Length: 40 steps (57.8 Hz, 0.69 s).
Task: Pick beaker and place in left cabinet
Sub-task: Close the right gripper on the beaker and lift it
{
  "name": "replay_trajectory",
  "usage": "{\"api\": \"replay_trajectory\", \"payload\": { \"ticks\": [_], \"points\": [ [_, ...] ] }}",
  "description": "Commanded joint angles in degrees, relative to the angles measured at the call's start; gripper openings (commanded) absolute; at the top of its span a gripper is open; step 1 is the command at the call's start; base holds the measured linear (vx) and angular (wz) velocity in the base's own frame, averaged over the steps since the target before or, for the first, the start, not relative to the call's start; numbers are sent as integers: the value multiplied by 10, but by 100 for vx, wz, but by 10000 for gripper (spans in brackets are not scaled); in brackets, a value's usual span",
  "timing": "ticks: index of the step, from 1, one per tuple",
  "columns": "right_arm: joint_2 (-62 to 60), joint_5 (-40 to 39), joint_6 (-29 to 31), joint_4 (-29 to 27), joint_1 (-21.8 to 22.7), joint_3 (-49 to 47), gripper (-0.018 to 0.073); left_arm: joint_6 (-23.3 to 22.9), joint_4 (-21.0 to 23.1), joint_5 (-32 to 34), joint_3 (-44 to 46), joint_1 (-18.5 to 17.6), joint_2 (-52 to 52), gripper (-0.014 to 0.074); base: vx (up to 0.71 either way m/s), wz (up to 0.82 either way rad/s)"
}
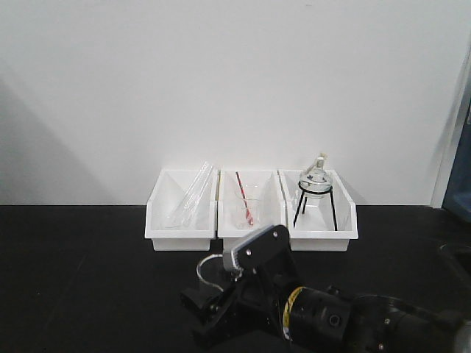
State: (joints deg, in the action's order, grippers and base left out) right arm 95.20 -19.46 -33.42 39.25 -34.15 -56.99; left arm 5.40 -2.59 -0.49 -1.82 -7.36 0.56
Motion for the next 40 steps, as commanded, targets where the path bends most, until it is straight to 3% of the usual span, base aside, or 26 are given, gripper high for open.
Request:
{"api": "replay_trajectory", "payload": {
  "ticks": [1, 20, 40],
  "points": [
    [-64, 36, -28, -8, -25, -45, 14, -2, 2, 48, -9, 0, 11, 1, 0, 0],
    [-167, 178, -29, -8, -101, -71, 14, -2, 2, 48, -9, 0, 11, 1, 0, 0],
    [-204, 195, -29, -8, -100, -71, 14, -2, 2, 48, -9, 0, 11, 1, 0, 0]
  ]
}}
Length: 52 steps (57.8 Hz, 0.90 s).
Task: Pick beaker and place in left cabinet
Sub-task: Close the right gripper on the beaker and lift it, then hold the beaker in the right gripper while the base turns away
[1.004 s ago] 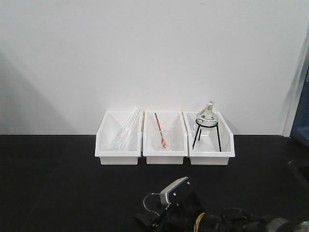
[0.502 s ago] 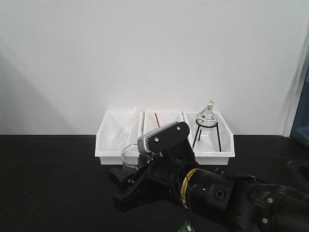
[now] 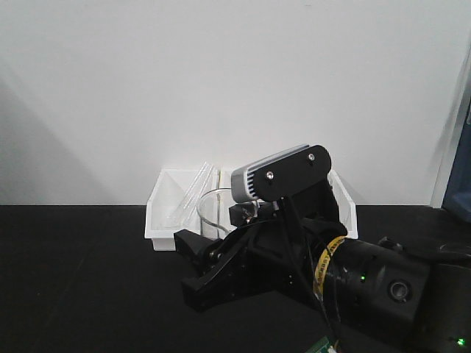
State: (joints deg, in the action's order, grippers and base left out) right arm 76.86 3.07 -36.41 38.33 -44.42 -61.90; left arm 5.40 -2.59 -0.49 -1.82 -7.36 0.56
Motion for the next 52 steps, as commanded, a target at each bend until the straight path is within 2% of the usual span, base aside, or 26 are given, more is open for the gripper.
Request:
{"api": "replay_trajectory", "payload": {
  "ticks": [1, 52],
  "points": [
    [-21, -31, 1, 1, 3, -22, 14, -2, 2, 48, -9, 0, 11, 1, 0, 0],
    [-19, -26, 1, 1, 3, -22, 16, -2, 2, 48, -9, 0, 11, 1, 0, 1]
  ]
}}
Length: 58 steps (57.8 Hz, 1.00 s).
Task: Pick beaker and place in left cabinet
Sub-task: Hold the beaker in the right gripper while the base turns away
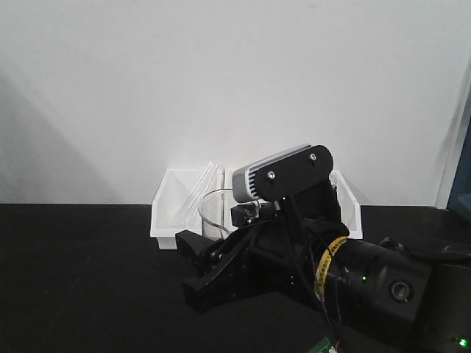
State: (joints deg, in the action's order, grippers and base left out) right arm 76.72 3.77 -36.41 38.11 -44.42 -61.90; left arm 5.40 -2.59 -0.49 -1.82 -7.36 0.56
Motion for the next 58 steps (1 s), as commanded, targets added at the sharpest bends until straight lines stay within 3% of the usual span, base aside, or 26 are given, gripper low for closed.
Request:
{"api": "replay_trajectory", "payload": {
  "ticks": [1, 30, 58],
  "points": [
    [-18, -33, 1, 3, 3, -22, 16, -2, 2, 48, -9, 0, 11, 1, -2, 8],
    [-18, -33, 1, 3, 3, -22, 18, -2, 2, 48, -9, 0, 11, 1, -6, 17],
    [-18, -32, 1, 3, 3, -22, 18, -2, 2, 48, -9, 0, 11, 1, -12, 47]
  ]
}}
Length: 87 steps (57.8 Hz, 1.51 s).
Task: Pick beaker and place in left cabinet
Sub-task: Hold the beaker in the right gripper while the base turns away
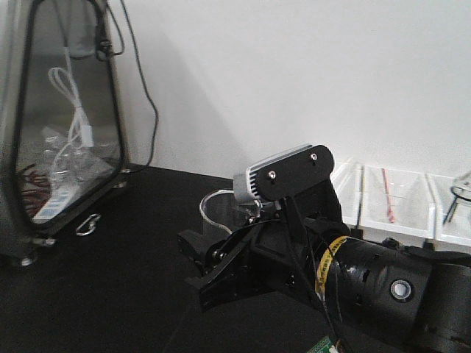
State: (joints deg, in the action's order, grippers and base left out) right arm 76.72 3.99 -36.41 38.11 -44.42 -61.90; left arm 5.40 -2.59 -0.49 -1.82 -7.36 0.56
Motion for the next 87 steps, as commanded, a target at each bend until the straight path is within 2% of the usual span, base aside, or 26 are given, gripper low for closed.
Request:
{"api": "replay_trajectory", "payload": {
  "ticks": [1, 68, 87],
  "points": [
    [-18, -35, 1, 3, 3, -22, 18, -2, 2, 48, -9, 0, 11, 1, -15, 59],
    [-18, -35, 1, 3, 3, -22, 18, -2, 2, 48, -9, 0, 11, 1, -12, 59],
    [-18, -35, 1, 3, 3, -22, 18, -2, 2, 48, -9, 0, 11, 1, 1, 40]
  ]
}}
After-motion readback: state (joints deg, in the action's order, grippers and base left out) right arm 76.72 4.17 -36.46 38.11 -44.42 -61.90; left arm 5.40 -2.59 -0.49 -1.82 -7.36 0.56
